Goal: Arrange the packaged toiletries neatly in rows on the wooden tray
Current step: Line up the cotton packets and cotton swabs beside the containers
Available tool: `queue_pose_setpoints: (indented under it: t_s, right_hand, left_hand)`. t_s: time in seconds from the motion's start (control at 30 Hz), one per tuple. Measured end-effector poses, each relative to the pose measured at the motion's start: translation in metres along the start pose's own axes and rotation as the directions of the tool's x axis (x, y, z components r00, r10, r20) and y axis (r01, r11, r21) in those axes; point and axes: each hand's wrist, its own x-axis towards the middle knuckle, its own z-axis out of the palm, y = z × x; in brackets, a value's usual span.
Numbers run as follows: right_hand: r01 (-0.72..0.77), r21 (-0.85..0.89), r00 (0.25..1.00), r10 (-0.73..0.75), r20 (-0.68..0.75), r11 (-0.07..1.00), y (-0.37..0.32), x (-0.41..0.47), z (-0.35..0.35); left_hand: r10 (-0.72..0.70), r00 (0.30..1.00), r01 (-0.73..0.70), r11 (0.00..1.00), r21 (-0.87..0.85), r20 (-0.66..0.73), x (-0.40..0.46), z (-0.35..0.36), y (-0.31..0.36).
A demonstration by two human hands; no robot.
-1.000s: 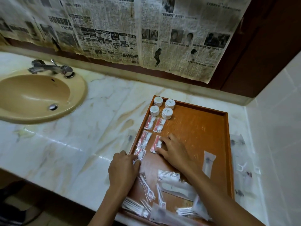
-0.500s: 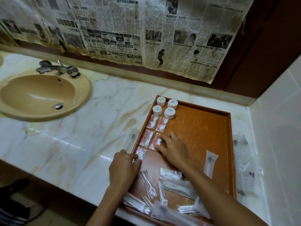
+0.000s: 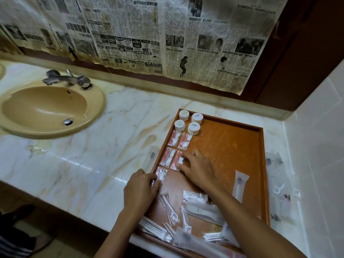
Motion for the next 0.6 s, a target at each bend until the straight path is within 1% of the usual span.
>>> queue_pose_setpoints:
  t_s: [0.13,0.23,0.3,0.37,0.47,0.53,0.6]
  right_hand:
    - [-0.019,0.091,0.999,0.015,0.038,0.996,0.0,-0.001,-0.005]
    - [-0.021,0.306,0.997,-0.005,0.083,0.952,0.005,-0.004,-0.019]
    - [-0.015,0.394,0.987,-0.049,0.152,0.919,0.014,-0.011,-0.033]
    - [-0.04,0.39,0.967,-0.062,0.245,0.92,0.028,-0.026,-0.046]
    - [-0.091,0.297,0.939,-0.017,0.343,0.951,0.048,-0.06,-0.062]
    - [-0.083,0.232,0.936,-0.004,0.352,0.969,0.051,-0.082,-0.068]
    - [-0.067,0.221,0.942,-0.011,0.335,0.973,0.046,-0.098,-0.068]
  left_hand:
    - [0.006,1.0,-0.006,1.0,0.025,-0.015,0.001,0.0,0.003]
    - [0.048,0.997,-0.048,0.999,0.008,-0.054,0.0,0.0,0.009]
    - [0.128,0.99,-0.131,0.99,-0.043,-0.066,-0.002,0.002,0.016]
    - [0.257,0.965,-0.26,0.959,-0.115,-0.043,-0.006,0.006,0.026]
    - [0.462,0.881,-0.451,0.885,-0.118,0.102,-0.013,0.021,0.041]
    - [0.502,0.838,-0.497,0.864,-0.081,0.214,-0.016,0.03,0.048]
    - [0.488,0.833,-0.481,0.872,-0.093,0.26,-0.017,0.036,0.052]
